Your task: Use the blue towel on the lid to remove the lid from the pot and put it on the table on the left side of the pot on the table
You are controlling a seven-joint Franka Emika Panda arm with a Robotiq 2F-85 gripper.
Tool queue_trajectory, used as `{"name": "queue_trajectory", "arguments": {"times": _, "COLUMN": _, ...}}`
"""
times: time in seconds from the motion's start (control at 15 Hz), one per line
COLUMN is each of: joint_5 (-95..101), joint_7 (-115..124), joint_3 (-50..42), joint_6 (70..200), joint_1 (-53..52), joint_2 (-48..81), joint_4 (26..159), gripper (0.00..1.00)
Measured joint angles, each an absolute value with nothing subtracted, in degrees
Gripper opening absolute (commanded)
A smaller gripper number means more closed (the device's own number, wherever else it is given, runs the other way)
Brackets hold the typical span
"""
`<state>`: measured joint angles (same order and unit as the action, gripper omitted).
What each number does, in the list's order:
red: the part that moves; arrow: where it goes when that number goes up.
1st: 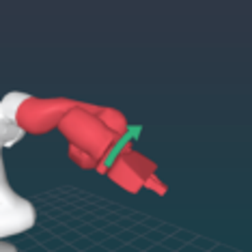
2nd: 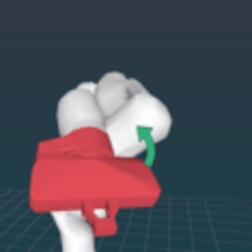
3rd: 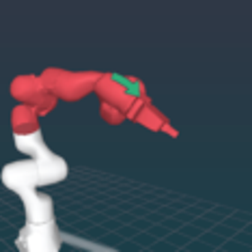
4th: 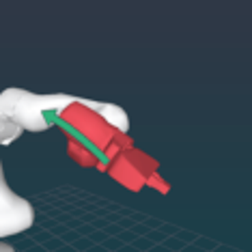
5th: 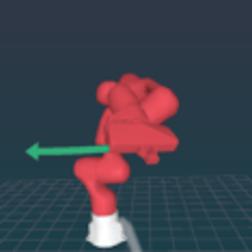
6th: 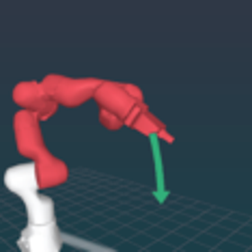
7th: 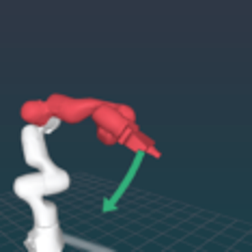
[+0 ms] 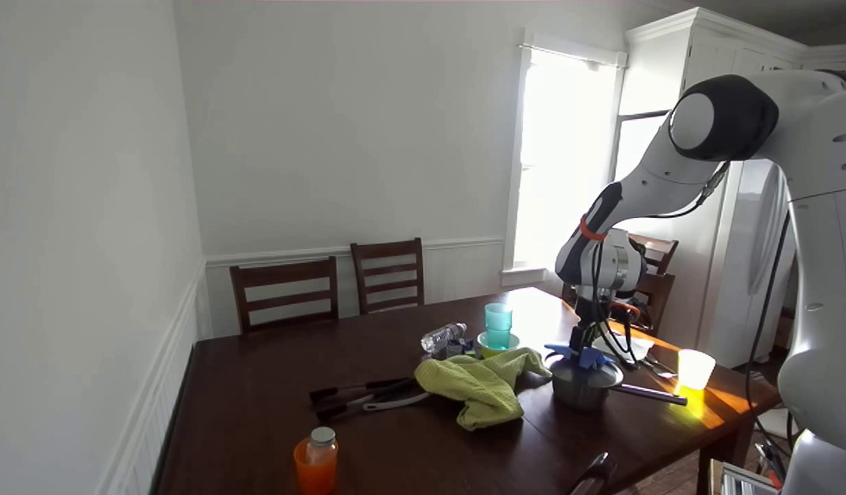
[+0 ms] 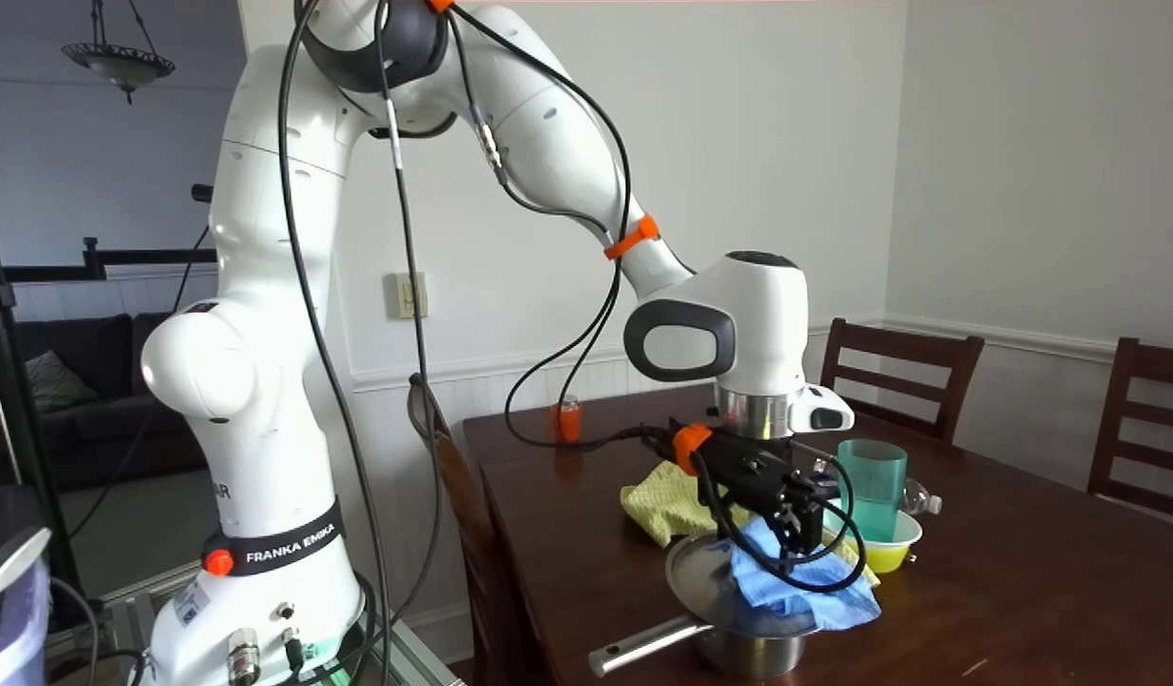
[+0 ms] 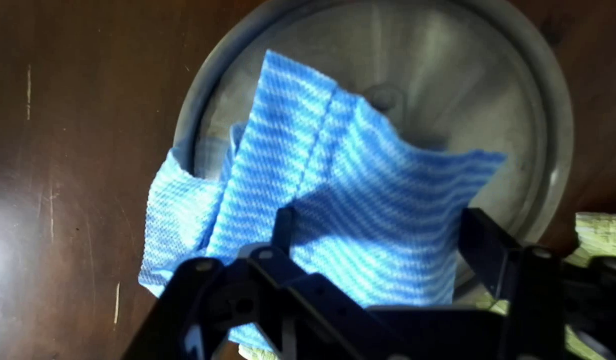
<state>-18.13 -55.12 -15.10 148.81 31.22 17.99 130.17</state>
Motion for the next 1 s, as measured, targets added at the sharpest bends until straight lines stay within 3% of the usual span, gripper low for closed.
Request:
{"name": "queue_trajectory", "arguments": {"times": 0.53, "joint_5": -17.79, "joint_7": -55.12, "joint_3": -15.14, "joint_6": 148.80, "joint_1": 31.26, "joint_2": 18.03, "joint_4": 130.04, "gripper": 0.01}}
{"name": "queue_trajectory", "arguments": {"times": 1.0, "joint_5": -14.60, "joint_7": -54.01, "joint_3": -15.76, "joint_6": 148.82, "joint_1": 31.23, "joint_2": 17.83, "joint_4": 129.69, "gripper": 0.02}}
